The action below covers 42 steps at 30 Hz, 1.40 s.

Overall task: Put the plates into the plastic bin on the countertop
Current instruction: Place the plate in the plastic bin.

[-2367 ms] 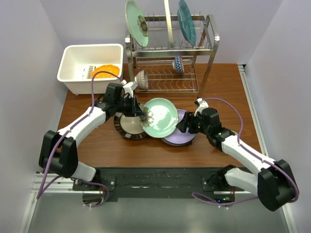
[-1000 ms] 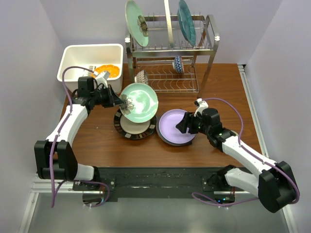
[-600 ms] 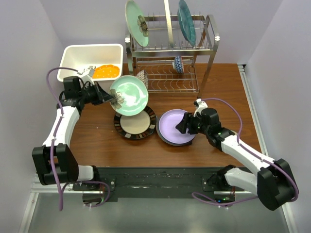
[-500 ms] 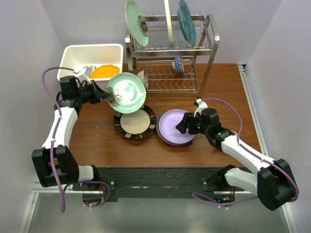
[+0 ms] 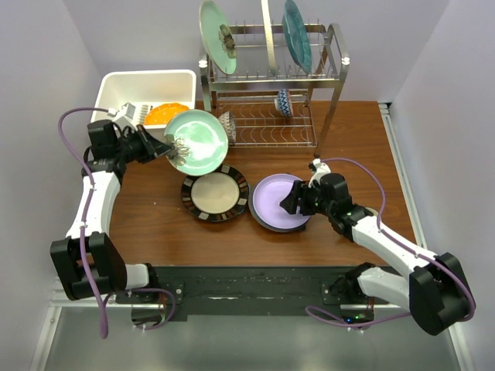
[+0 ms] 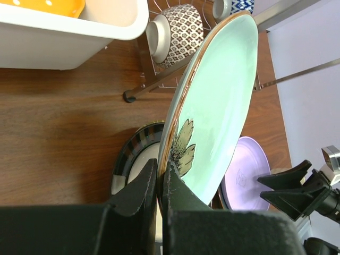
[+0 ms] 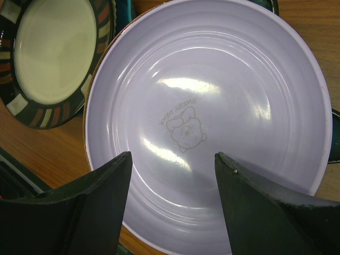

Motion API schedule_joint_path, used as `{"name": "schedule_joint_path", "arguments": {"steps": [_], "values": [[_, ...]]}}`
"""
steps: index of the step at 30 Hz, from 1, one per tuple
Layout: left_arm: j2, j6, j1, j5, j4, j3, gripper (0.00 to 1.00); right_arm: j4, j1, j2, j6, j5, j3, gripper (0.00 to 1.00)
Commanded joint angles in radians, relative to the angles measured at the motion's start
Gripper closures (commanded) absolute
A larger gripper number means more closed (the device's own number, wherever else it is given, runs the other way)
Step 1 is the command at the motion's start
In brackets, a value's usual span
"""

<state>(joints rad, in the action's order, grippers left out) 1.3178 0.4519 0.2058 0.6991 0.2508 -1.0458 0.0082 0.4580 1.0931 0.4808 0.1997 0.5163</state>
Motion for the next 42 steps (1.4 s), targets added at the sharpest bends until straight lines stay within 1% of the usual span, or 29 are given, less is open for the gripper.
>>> {"name": "schedule_joint_path", "arguments": {"steps": [1,7,33,42], "values": [[-0.040,0.061,0.020,-0.028,-0.114,-0.100,1.00,0.012,0.002,-0.018,0.012,-0.019,-0.004,0.33],[-0.043,0.060,0.033,-0.075,-0.088,-0.135,1.00,0.012,0.004,-0.015,0.012,-0.019,-0.006,0.33],[-0.042,0.106,0.113,-0.159,-0.100,-0.155,1.00,-0.004,0.002,-0.015,-0.001,-0.017,0.007,0.33],[-0.025,0.168,0.142,-0.145,-0.168,-0.167,1.00,-0.001,0.004,-0.002,-0.005,-0.014,0.014,0.32]]}}
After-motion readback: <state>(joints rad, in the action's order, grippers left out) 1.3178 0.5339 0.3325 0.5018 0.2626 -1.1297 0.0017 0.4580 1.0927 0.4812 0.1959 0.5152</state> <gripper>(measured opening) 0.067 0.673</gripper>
